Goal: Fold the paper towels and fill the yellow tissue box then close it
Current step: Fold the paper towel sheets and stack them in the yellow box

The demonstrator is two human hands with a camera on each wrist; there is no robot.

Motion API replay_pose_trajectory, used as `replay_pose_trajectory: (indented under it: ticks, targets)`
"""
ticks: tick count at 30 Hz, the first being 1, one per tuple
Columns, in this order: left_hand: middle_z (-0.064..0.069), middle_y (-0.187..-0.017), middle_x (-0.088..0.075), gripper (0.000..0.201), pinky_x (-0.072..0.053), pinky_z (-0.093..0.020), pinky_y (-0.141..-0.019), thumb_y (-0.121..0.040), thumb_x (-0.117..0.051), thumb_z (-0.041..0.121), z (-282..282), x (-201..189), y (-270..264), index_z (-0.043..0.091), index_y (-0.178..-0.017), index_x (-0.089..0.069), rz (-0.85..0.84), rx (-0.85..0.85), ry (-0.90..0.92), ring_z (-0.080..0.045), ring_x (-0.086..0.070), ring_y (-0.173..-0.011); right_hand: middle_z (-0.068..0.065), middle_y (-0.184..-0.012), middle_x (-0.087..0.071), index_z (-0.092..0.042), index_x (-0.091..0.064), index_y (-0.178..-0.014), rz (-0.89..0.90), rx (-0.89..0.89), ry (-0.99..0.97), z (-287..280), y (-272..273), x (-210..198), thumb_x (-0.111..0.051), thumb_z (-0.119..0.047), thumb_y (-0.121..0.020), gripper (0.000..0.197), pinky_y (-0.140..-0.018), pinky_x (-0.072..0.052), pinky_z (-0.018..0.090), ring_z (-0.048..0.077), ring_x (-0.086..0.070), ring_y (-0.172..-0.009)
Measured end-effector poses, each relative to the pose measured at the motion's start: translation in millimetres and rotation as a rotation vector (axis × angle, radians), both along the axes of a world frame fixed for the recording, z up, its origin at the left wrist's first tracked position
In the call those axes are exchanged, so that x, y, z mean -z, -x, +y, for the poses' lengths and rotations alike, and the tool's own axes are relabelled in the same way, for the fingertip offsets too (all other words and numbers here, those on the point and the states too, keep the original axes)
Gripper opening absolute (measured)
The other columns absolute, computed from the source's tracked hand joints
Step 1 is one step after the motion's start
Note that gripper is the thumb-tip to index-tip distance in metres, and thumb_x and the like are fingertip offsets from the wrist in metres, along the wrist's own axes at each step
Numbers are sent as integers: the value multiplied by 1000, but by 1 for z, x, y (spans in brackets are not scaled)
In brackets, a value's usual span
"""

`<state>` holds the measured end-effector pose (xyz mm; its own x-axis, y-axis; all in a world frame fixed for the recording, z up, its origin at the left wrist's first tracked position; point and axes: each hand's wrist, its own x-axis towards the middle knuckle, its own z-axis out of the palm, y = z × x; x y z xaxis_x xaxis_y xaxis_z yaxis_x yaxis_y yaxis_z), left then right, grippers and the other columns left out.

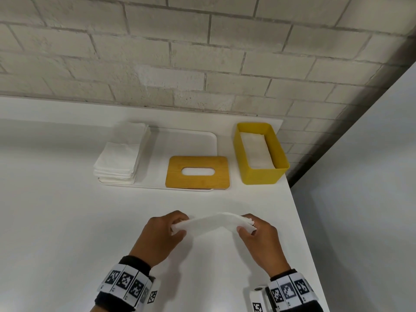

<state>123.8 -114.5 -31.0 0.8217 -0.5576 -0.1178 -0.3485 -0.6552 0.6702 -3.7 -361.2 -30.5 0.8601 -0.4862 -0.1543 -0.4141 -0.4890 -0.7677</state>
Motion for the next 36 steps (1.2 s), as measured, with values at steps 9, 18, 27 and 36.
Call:
replay_pose_trajectory:
  ticks: [9, 18, 27, 36]
  targets:
    - [24, -91, -69, 23, -49, -12, -71, -88, -75, 29, -3, -7, 2, 39, -107, -66, -15, -6, 23, -3, -65, -76, -23, -76, -69, -38, -67, -90, -58, 33, 15, -4, -4, -2, -69, -18, -91, 20, -64, -46, 15, 2, -64, -71]
    - [19, -65, -58, 19, -38, -4, -60, -88, -75, 23, -8, -8, -1, 30, -105, -74, -99, -81, 39, 3, -57, -63, -19, -66, -64, -34, -69, -87, -89, 54, 8, -9, -4, 0, -68, -13, -92, 21, -58, -43, 12, 3, -57, -60]
    - [20, -70, -59, 17, -40, -6, -64, -86, -78, 19, -10, -10, -2, 25, -102, -75, -174, -103, 91, -1, -56, -63, -3, -56, -50, -29, -68, -105, -55, 97, 27, -13, -10, -2, -69, -24, -93, 13, -60, -41, 19, 9, -47, -54]
    - [19, -106, -72, 27, -52, -20, -84, -88, -76, 30, -24, -23, -11, 33, -115, -69, -106, 42, 29, 1, -67, -93, -13, -78, -69, -37, -68, -92, 4, 57, -29, -14, -11, 2, -71, -17, -90, 20, -59, -44, 10, 9, -61, -68]
